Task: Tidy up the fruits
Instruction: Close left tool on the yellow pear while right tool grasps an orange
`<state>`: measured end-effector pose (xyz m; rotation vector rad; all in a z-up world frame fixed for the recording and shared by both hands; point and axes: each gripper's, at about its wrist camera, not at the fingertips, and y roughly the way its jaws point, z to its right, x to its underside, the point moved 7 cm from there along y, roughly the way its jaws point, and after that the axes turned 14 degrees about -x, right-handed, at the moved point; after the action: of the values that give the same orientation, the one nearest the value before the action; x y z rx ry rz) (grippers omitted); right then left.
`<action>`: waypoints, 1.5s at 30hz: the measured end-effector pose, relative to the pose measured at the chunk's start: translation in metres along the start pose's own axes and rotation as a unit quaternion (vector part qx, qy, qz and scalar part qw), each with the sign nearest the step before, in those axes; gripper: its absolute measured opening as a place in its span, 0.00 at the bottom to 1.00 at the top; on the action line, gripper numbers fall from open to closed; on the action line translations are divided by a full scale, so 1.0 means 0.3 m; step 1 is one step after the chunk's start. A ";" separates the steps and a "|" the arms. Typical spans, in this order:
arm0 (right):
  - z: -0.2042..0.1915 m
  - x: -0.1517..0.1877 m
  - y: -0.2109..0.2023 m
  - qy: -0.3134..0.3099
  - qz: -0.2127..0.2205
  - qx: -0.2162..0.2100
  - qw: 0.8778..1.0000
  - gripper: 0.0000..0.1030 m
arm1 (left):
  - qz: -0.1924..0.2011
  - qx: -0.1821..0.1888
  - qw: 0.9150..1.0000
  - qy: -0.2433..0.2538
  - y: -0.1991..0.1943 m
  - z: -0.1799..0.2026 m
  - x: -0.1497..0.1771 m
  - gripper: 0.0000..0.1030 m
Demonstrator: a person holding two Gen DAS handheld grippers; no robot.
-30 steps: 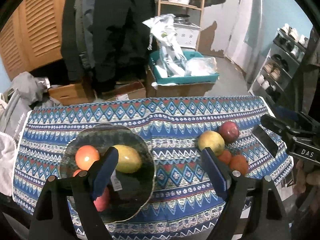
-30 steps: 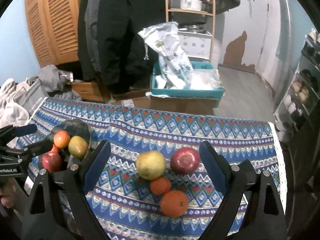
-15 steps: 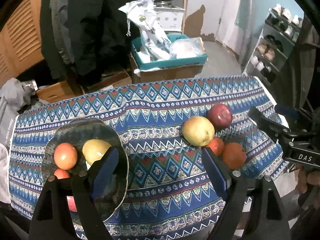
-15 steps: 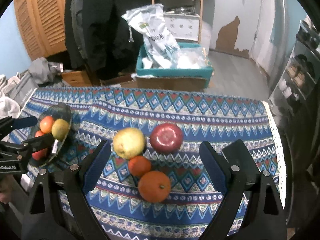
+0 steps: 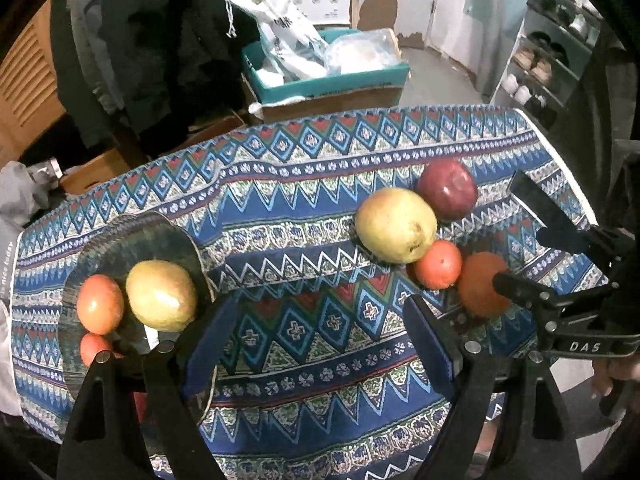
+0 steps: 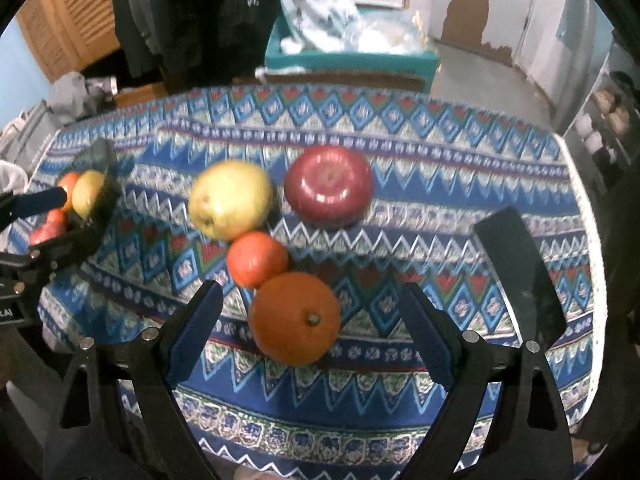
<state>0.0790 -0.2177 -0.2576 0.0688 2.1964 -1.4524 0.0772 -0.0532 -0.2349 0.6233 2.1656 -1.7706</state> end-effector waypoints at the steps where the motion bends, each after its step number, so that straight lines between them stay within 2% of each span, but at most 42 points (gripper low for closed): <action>1: 0.001 0.009 0.016 0.001 -0.007 -0.003 1.000 0.87 | -0.004 -0.002 1.000 0.003 0.012 0.007 0.006 0.84; 11: 0.023 0.046 0.105 0.011 -0.043 -0.010 0.999 0.86 | -0.032 -0.002 0.999 0.019 0.079 0.044 0.053 0.84; 19: 0.017 0.064 0.138 0.017 -0.060 -0.032 0.998 0.71 | -0.036 0.016 0.999 0.012 0.089 0.050 0.052 0.84; 21: 0.013 0.070 0.141 0.020 -0.063 -0.040 0.997 0.64 | -0.037 0.023 0.999 0.010 0.088 0.056 0.048 0.84; 28: -0.003 0.068 0.146 0.011 -0.063 -0.034 0.997 0.62 | -0.040 0.038 0.998 -0.005 0.091 0.070 0.021 0.84; 45: 0.132 -0.023 0.016 0.027 0.014 0.028 0.999 0.61 | -0.046 0.068 0.996 -0.044 0.102 0.159 -0.115 0.84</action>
<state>0.1015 -0.2486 -0.2708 0.1587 2.1889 -1.5128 0.1194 -0.1002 -0.2551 0.4742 2.0589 -1.9678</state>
